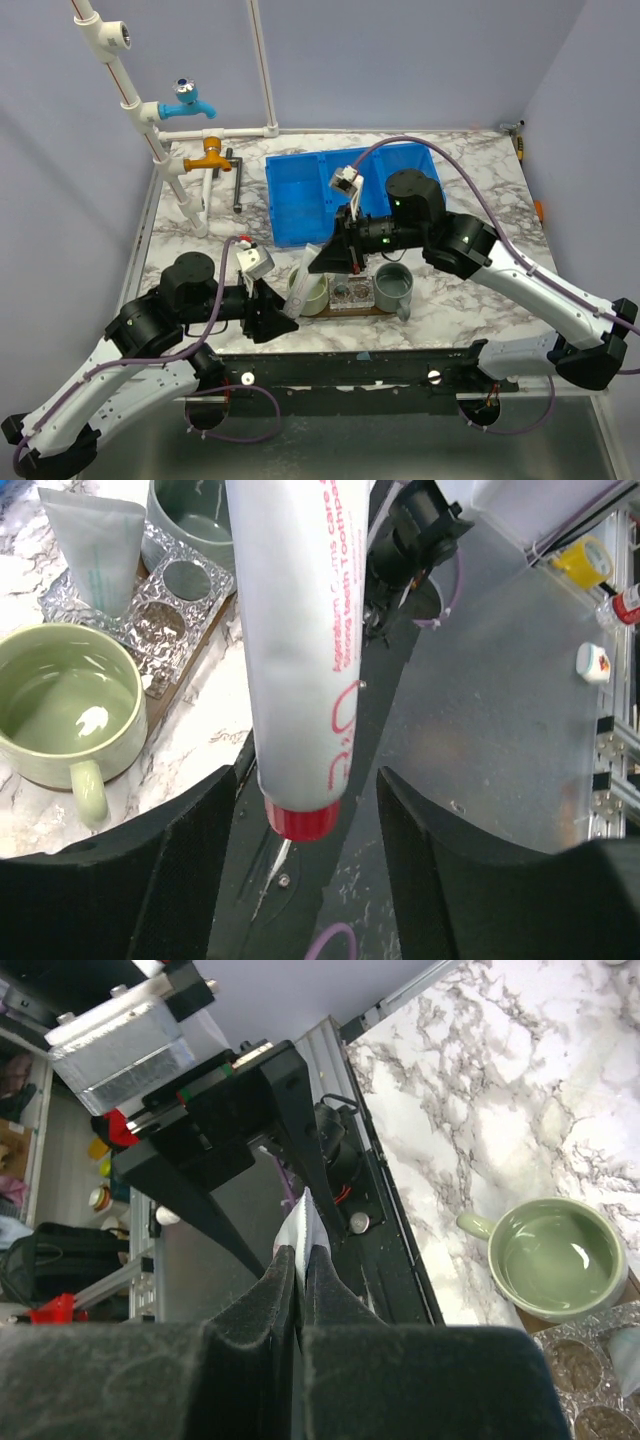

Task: Prepare toiletry sets of a toothbrush and toothpaste on the tray

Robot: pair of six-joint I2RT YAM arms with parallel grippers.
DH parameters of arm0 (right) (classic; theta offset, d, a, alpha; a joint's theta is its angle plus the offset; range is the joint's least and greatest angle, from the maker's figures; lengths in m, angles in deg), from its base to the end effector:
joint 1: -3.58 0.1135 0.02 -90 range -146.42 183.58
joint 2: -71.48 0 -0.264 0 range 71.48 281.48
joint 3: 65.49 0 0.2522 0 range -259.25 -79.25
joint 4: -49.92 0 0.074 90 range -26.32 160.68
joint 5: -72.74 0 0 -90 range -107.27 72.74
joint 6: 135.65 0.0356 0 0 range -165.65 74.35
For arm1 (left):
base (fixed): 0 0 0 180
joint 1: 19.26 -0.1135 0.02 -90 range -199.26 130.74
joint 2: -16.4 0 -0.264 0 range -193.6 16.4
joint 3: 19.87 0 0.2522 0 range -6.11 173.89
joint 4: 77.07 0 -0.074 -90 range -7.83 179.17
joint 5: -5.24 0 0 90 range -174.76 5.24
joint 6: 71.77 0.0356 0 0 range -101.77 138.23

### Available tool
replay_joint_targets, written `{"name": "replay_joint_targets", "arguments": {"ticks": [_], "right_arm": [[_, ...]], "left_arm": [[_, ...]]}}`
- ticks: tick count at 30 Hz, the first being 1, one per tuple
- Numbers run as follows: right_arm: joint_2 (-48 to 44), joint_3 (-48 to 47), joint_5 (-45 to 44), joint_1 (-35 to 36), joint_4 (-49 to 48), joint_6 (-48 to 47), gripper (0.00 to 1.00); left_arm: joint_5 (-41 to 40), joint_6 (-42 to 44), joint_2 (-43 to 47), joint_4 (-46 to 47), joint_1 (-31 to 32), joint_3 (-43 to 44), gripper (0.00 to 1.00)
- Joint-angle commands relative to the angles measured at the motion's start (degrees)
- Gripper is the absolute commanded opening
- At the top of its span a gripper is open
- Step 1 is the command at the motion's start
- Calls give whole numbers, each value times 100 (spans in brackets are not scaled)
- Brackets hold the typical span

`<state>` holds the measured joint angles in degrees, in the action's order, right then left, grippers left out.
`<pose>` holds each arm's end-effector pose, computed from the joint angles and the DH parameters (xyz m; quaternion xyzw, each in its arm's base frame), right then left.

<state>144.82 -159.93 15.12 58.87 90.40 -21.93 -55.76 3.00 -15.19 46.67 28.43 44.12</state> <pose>0.1425 0.2392 0.4227 -0.3683 0.7103 0.5287 0.2835 0.0574 -0.0887 0.3444 0.3579 0.7408 -0.4547 0.3411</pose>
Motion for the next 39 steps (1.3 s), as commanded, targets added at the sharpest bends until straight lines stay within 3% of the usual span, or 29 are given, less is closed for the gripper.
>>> {"name": "replay_joint_targets", "arguments": {"ticks": [1,13,14,15,16,27,31,39], "right_arm": [[-318,-124,-561,54,240,67,0],[-598,-750,-1980,52,1711,-396,0],[-601,-813,-2144,52,1870,-439,0],[-588,-908,-2371,52,2012,-490,0],[-578,-1011,-2603,52,2185,-553,0],[-436,-1409,-4909,54,3309,-805,0],[-525,-993,-5272,57,2957,-1043,0],[-550,-3,-5152,53,2059,-1356,0]], "left_arm": [[-375,-51,214,277,-17,74,62],[-1988,-261,718,399,-22,138,81],[-2084,-275,770,413,-22,138,86],[-2189,-288,821,430,-22,122,98],[-2292,-297,867,436,-22,118,99],[-2851,-307,1270,350,-20,-174,99],[-3023,-315,1308,260,-22,-235,99],[-3187,-290,1497,168,-18,-380,99]]}}
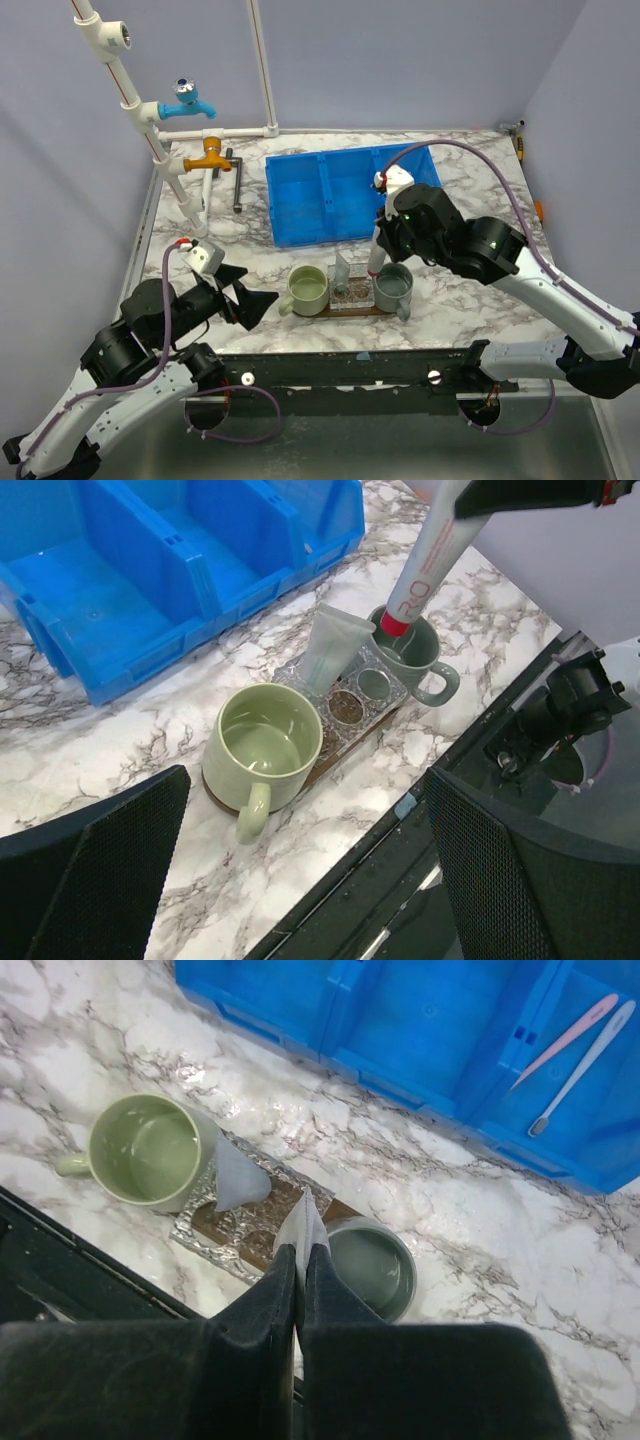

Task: Prepare toiletry sets of a toothbrush and toothpaste on the tray

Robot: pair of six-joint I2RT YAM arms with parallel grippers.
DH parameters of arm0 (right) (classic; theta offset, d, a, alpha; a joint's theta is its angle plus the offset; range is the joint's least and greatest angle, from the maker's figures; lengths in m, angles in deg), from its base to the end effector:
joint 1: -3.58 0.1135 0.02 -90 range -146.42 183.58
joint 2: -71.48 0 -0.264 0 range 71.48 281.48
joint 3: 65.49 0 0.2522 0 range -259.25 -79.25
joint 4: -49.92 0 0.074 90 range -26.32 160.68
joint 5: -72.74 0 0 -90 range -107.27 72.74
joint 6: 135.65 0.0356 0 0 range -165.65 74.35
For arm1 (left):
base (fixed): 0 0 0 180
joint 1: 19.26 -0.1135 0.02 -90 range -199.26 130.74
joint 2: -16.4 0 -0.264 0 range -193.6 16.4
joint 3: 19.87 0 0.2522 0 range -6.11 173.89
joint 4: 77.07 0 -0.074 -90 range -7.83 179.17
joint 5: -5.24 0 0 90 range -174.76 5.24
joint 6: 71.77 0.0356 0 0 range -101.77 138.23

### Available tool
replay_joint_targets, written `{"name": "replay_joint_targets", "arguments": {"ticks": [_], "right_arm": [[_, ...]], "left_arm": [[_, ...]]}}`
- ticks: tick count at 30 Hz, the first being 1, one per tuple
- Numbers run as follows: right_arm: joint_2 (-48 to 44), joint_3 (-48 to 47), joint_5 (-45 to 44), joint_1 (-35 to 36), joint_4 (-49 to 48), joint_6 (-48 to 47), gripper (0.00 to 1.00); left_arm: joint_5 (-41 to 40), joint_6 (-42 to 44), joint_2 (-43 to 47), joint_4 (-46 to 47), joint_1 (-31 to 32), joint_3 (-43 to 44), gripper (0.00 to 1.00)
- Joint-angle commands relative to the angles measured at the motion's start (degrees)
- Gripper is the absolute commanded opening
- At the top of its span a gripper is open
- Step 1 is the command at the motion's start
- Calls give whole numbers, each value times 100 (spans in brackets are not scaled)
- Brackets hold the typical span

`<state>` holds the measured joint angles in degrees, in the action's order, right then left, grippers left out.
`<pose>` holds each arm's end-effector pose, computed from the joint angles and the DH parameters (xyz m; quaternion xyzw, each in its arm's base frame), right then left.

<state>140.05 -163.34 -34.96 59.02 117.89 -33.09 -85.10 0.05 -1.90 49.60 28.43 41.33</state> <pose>0.1381 0.1814 0.4151 -0.2636 0.8534 0.1242 0.4322 0.0418 -0.0456 0.3482 0.1939 0.7436 -0.3460 0.5383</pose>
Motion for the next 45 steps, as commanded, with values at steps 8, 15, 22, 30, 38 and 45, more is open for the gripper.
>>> {"name": "replay_joint_targets", "arguments": {"ticks": [8,15,22,30,38,45], "right_arm": [[-138,892,67,39,-1284,-288,0],[-120,1027,205,44,-1521,-248,0],[-52,1153,292,41,-1644,-219,0],[-12,1349,341,41,-1795,-166,0],[15,1523,296,38,-2034,-200,0],[48,1698,284,38,-2222,-272,0]], "left_arm": [[-335,24,390,-121,-22,-308,99],[-318,-37,478,-69,-22,-493,99],[-364,-55,608,-42,-22,-637,99],[-457,-81,739,-19,-22,-727,99],[-476,-112,796,-6,-22,-771,99],[-480,-116,801,-7,-20,-778,99]]}}
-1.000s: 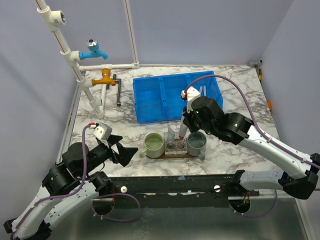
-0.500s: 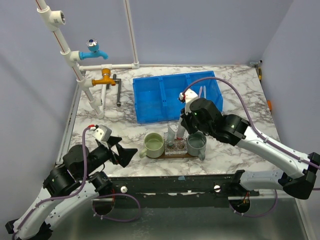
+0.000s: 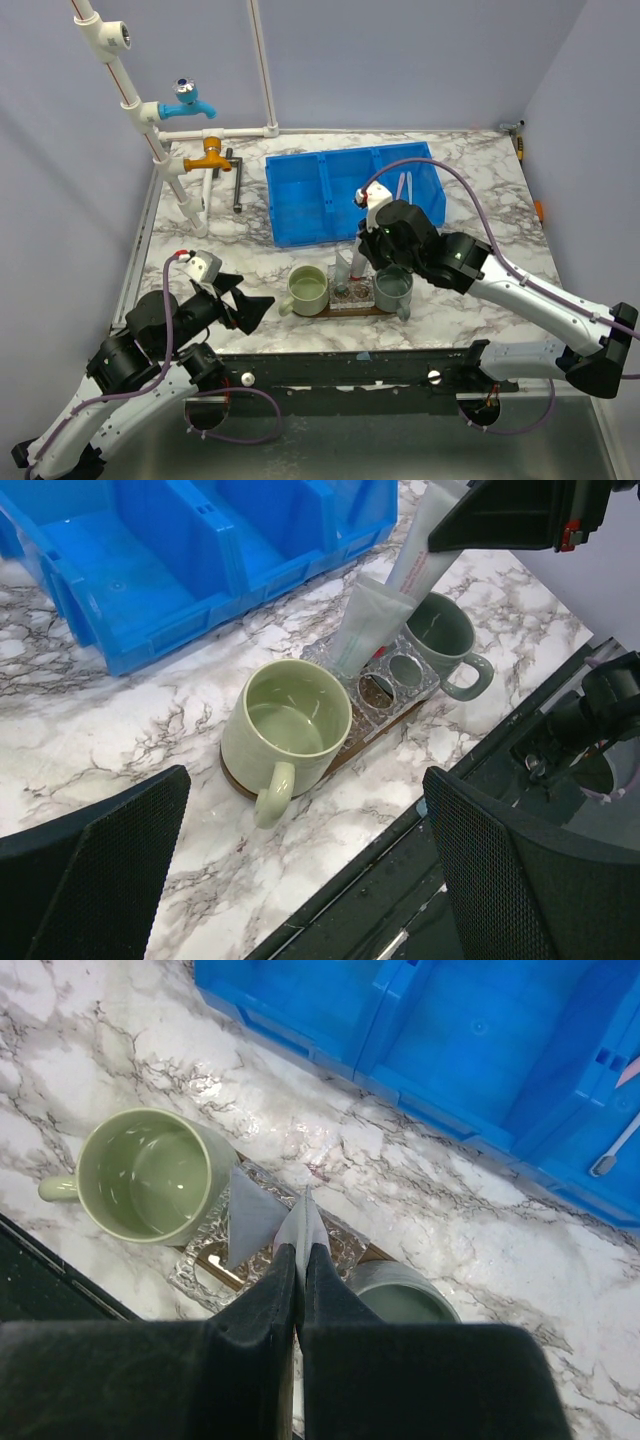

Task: Prepare toiletry sets of a toothbrush and toothpaste on the tray

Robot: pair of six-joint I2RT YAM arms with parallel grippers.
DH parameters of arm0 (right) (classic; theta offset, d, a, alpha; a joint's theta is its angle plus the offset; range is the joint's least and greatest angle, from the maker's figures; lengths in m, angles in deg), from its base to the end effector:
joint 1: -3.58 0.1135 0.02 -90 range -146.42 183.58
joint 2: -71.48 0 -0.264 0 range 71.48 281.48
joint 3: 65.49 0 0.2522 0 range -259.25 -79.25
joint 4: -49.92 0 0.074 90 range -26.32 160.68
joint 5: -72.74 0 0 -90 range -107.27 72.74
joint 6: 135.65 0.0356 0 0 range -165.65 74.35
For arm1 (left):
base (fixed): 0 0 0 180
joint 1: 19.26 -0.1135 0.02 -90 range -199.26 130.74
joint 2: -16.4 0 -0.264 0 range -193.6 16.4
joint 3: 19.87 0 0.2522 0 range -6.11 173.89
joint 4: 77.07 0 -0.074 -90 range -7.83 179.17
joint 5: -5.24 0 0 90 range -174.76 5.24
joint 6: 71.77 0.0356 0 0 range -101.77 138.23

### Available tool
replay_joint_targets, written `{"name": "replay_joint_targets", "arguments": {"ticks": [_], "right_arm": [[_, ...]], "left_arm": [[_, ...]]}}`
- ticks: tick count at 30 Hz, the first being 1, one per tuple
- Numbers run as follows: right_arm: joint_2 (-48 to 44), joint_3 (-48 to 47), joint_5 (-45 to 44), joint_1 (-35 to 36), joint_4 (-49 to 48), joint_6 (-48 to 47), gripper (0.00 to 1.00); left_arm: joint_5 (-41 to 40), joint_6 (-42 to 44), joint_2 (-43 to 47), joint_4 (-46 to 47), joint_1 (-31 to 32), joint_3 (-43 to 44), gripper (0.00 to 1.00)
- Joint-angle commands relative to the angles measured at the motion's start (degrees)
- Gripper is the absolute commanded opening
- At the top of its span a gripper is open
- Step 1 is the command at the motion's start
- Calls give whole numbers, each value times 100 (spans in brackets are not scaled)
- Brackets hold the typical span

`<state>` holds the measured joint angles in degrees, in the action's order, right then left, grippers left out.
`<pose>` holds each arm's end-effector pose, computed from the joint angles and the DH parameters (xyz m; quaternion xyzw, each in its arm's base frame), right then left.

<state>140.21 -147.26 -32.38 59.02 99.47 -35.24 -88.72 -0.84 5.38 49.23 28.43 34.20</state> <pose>0.1535 0.2064 0.3519 -0.2843 0.8405 0.1439 0.4383 0.0374 -0.0374 0.3159 0.1688 0.7508 -0.3288 0.5474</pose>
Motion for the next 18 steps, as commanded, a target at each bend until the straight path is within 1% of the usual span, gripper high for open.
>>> {"name": "replay_joint_targets", "arguments": {"ticks": [1,18], "right_arm": [[39,112,13,37,-393,-74,0],[103,680,-9,41,-814,-154,0]], "left_arm": [[-116,-24,72,35,-22,-67,99],[-112,0,-42,48,-22,-76,99]]}}
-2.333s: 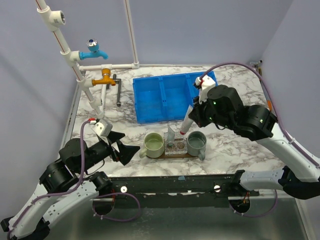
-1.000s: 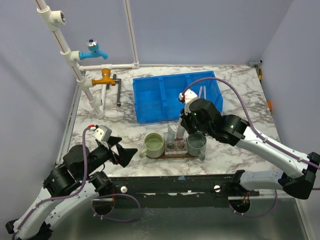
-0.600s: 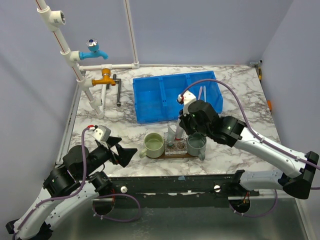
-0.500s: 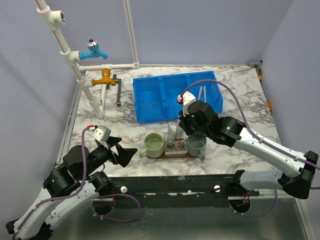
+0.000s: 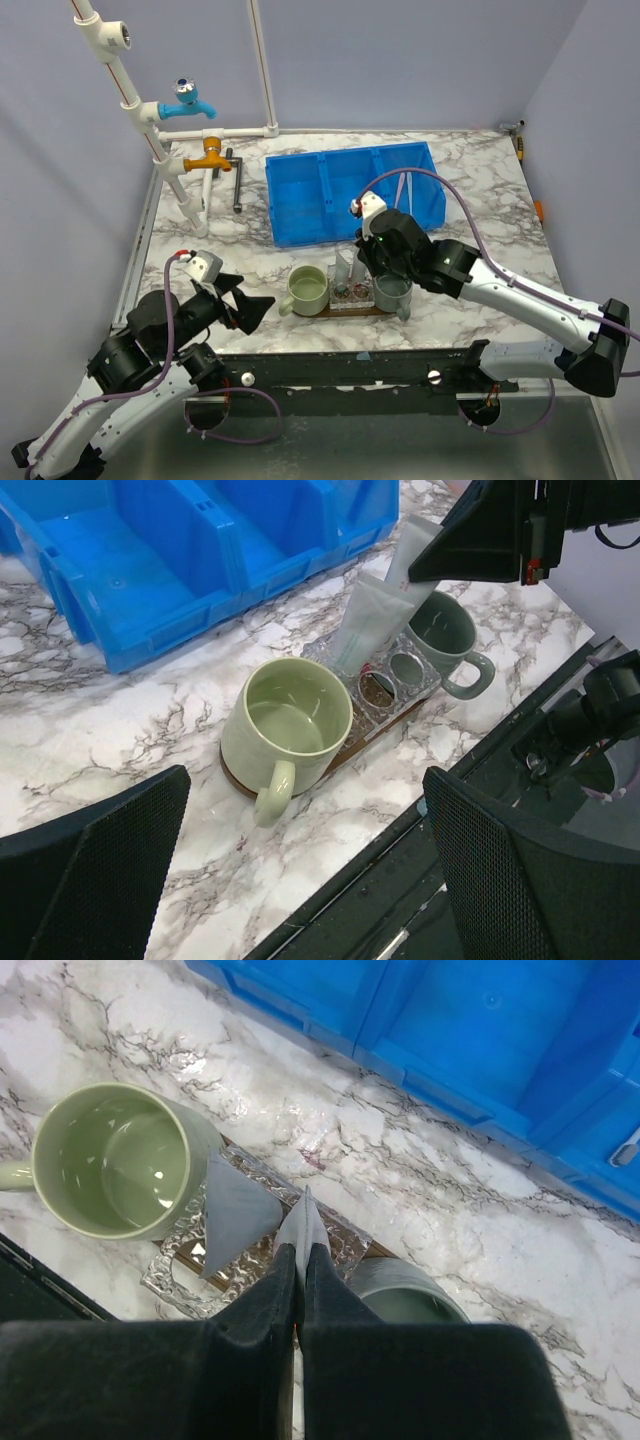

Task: Prepare toiletry sets of a toothbrush and toothpaste on the tray

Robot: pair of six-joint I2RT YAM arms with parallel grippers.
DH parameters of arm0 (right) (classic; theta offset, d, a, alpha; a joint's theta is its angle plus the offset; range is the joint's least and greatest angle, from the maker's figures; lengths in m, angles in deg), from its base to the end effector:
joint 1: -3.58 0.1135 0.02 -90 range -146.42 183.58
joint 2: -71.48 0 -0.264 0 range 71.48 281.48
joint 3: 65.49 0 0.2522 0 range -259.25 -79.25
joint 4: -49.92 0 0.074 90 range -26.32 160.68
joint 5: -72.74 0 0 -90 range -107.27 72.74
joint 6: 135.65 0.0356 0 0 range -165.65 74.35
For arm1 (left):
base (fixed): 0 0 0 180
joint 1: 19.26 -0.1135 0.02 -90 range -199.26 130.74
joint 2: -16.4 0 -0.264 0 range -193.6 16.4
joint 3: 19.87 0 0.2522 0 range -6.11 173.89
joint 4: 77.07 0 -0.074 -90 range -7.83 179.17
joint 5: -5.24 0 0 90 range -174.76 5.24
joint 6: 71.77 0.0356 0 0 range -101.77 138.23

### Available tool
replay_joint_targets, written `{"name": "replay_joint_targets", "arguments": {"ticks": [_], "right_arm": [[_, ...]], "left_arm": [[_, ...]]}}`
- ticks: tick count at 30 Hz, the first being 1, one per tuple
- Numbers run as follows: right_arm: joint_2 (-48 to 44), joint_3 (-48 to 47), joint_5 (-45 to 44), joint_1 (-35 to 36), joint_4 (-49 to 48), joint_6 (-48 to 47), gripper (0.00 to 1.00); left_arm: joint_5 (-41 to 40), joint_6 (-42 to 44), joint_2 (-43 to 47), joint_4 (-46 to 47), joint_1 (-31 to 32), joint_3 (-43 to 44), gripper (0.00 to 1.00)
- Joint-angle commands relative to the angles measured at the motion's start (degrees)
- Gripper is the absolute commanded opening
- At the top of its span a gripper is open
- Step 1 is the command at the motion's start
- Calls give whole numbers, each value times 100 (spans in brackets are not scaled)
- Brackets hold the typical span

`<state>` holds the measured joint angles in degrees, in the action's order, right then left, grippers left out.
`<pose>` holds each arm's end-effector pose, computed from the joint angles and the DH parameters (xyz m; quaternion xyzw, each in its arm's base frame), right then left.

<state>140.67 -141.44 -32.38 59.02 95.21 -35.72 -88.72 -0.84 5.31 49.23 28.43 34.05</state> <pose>0.1559 0.2100 0.3225 -0.2927 0.8456 0.1327 0.4263 0.0378 -0.0379 0.3151 0.1691 0.7520 -0.3280 0.5462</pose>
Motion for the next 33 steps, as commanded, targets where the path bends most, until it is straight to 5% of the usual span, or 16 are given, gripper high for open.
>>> {"name": "replay_joint_targets", "arguments": {"ticks": [1,26,33], "right_arm": [[72,136,-4,38,-408,-111,0],[5,940,-361,187,-1018,-166,1],[-145,905,-531,226,-989,-247,16]], "left_arm": [[-121,0,-36,41,-22,-61,99],[-175,9,-73,31,-22,-77,99],[-166,17,-85,30,-17,-79,99]]}}
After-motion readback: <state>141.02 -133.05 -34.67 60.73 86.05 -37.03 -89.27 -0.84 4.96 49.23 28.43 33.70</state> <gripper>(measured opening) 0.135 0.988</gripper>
